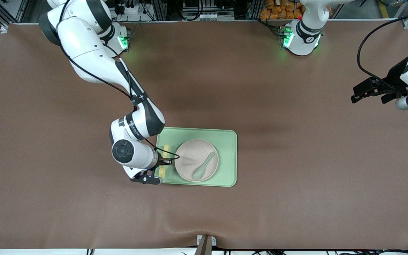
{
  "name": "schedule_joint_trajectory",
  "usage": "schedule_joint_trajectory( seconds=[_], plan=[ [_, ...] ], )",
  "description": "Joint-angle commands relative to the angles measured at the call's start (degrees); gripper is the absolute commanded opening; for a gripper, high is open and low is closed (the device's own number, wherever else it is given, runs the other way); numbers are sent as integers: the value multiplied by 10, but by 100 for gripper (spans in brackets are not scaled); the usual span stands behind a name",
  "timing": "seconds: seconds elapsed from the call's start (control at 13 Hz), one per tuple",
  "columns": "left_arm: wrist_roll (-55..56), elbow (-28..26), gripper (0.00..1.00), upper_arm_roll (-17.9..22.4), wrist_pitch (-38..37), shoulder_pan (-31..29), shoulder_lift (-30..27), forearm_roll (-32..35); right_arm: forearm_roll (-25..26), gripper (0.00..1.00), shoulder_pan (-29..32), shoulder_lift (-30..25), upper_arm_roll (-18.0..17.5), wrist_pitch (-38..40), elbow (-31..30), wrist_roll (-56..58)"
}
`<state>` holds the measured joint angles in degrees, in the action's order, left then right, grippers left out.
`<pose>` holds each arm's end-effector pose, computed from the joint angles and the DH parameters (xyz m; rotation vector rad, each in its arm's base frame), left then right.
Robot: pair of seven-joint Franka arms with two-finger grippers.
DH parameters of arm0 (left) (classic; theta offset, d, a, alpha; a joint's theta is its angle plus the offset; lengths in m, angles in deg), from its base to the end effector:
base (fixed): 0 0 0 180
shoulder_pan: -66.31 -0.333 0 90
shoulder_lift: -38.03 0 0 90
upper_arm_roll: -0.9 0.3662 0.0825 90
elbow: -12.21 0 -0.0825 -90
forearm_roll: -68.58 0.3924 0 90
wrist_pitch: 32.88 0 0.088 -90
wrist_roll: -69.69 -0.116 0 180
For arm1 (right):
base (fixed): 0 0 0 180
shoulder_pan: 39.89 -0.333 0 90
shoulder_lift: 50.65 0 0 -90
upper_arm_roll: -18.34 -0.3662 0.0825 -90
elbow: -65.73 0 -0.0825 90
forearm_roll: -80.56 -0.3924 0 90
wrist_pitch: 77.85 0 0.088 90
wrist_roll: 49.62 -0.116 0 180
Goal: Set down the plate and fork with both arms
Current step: 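Carry the yellow fork off the plate onto the tray beside it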
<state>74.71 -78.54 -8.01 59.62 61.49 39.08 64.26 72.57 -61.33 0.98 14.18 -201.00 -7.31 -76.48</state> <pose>0.5713 -0.0484 0.6533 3.0625 0.0292 0.0095 0.7192 0.3349 0.2239 -2.9879 0.1895 0.1484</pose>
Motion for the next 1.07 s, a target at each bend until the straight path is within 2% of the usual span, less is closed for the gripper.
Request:
schedule_joint_trajectory(
  seconds=[0.0, 0.08, 0.15, 0.23, 0.31, 0.46, 0.54, 0.77, 1.0],
  plan=[
    [7, -4, 100, -2, 7, -4, -3, -14, -7, 12, 2, -26, -3, -11, -46, 11],
    [7, -4, 100, -2, 7, -4, -3, -12, -6, 15, 3, -24, -3, -16, -49, 15],
    [8, -4, 100, -2, 7, -4, -3, -12, -6, 27, 2, -22, -3, -23, -51, 15],
    [7, -4, 100, -2, 7, -4, -3, -14, -6, 58, 3, -23, -3, -19, -50, 10],
    [8, -4, 100, -2, 7, -4, -3, -14, -6, 79, 3, -25, -3, -17, -47, 8],
    [8, -4, 100, -2, 7, -4, -3, -14, -6, 100, 0, -29, -4, -6, -40, 9],
    [8, -4, 100, -2, 7, -4, -3, -14, -6, 100, 1, -32, -2, 8, -27, 10],
    [8, -4, 100, -2, 7, -5, -3, -14, 4, 100, 6, -43, 4, 116, 25, 14],
    [8, -4, 100, -2, 7, -5, -3, -14, 17, 100, 33, -92, 12, 150, 29, 15]
  ],
)
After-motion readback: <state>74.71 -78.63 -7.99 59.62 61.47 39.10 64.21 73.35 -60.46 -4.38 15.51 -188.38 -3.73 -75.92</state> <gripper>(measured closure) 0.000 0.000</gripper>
